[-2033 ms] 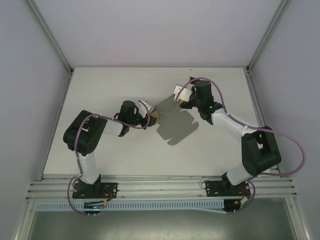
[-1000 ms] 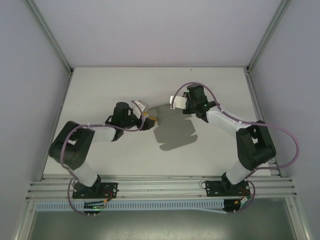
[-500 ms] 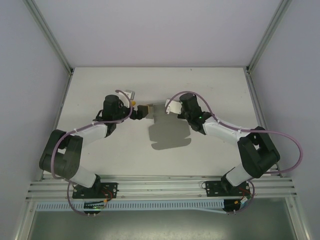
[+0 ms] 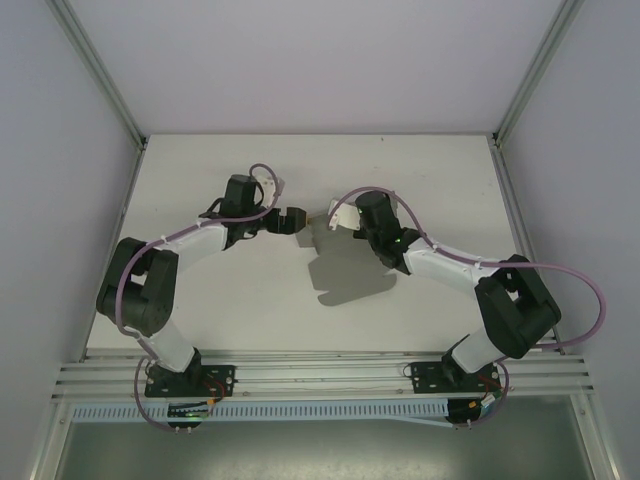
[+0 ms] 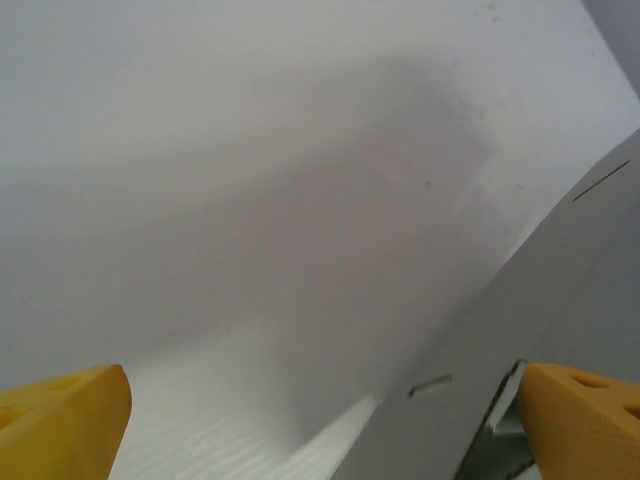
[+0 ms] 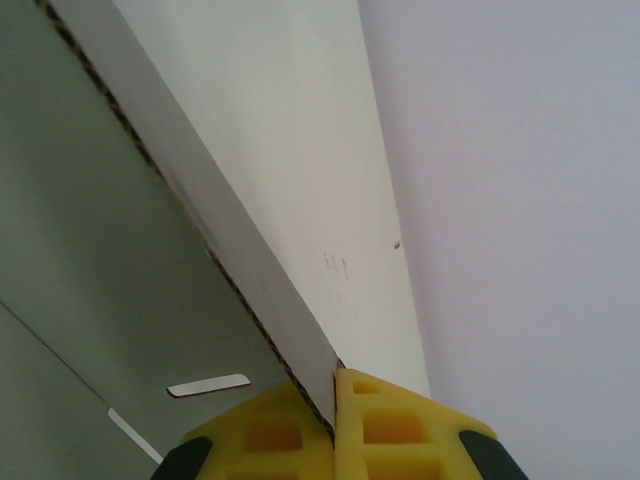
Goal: Assemble paper box
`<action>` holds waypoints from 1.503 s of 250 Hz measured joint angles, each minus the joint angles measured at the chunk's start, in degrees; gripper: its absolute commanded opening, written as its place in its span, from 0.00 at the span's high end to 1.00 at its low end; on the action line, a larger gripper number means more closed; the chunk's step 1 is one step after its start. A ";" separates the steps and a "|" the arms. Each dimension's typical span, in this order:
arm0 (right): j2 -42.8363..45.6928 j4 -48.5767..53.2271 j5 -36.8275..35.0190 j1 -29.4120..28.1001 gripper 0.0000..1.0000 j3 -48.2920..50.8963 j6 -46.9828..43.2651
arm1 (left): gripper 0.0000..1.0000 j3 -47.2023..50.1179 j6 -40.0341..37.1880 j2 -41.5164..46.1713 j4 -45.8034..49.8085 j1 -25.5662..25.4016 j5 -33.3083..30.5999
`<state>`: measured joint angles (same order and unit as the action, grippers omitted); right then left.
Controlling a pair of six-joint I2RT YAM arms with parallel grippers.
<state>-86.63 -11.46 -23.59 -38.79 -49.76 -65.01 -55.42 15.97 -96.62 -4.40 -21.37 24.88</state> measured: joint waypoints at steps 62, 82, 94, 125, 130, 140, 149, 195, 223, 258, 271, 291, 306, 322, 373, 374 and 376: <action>-0.15 -0.61 -2.34 -0.57 1.00 0.00 0.92 | 0.01 -0.13 0.09 0.02 3.39 -0.39 -2.99; -0.13 -0.87 -2.49 -0.70 1.00 0.04 1.09 | 0.01 -1.29 0.00 -0.15 6.47 -0.39 -4.44; -0.09 -1.97 -2.91 -0.70 1.00 0.46 1.07 | 0.02 -1.99 -0.02 -0.20 7.91 -0.42 -4.87; 0.02 -3.56 -3.80 -0.72 1.00 1.49 1.05 | 0.01 -2.47 0.35 -0.04 10.19 -0.42 -7.91; 0.02 -3.78 -3.78 -0.72 1.00 1.55 1.07 | 0.02 -2.56 0.44 0.09 10.64 -0.48 -8.55; 0.04 -3.80 -3.78 -0.74 1.00 1.57 1.09 | 0.02 -2.80 0.68 0.42 11.80 -0.59 -10.32; 0.15 -3.80 -3.63 -0.76 1.00 1.57 1.09 | 0.02 -3.10 0.87 0.70 13.00 -0.74 -11.96; 1.42 -4.79 -4.15 -0.87 1.00 2.99 1.11 | 0.02 -3.52 1.66 2.40 17.73 -0.61 -12.17; 1.42 -6.84 -5.53 -1.07 1.00 3.02 1.31 | 0.01 -2.97 2.95 5.57 17.55 -0.44 -7.93; 1.42 -7.10 -6.56 -1.53 1.00 2.99 3.32 | 0.01 -3.17 4.52 8.52 14.86 -1.20 -5.01; 1.42 -6.56 -6.64 -1.86 1.00 2.89 4.42 | 0.02 -3.50 4.63 8.24 14.34 -2.03 -5.86; 1.42 -4.28 -6.84 -2.23 1.00 1.97 6.49 | 0.02 -3.76 4.17 6.86 13.62 -4.20 -8.22; 1.42 -2.75 -6.95 -2.40 1.00 1.01 7.87 | 0.02 -3.76 3.56 5.55 13.16 -5.99 -10.64; 1.42 -1.53 -6.99 -2.45 1.00 0.11 9.16 | 0.01 -3.76 3.17 3.98 12.28 -7.48 -13.07; 1.40 1.79 -6.78 -2.47 1.00 -0.87 12.13 | 0.01 -3.76 3.89 0.33 7.91 -8.24 -22.01; 1.38 1.88 -6.78 -2.47 1.00 -0.87 12.17 | 0.02 -3.76 3.91 0.28 7.87 -8.24 -22.23; 1.36 1.99 -6.78 -2.47 1.00 -0.87 12.28 | 0.02 -3.76 4.04 0.22 7.67 -8.26 -22.67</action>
<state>-85.27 -9.47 -30.37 -41.25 -50.63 -52.73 -59.18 20.01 -96.40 3.27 -29.63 2.22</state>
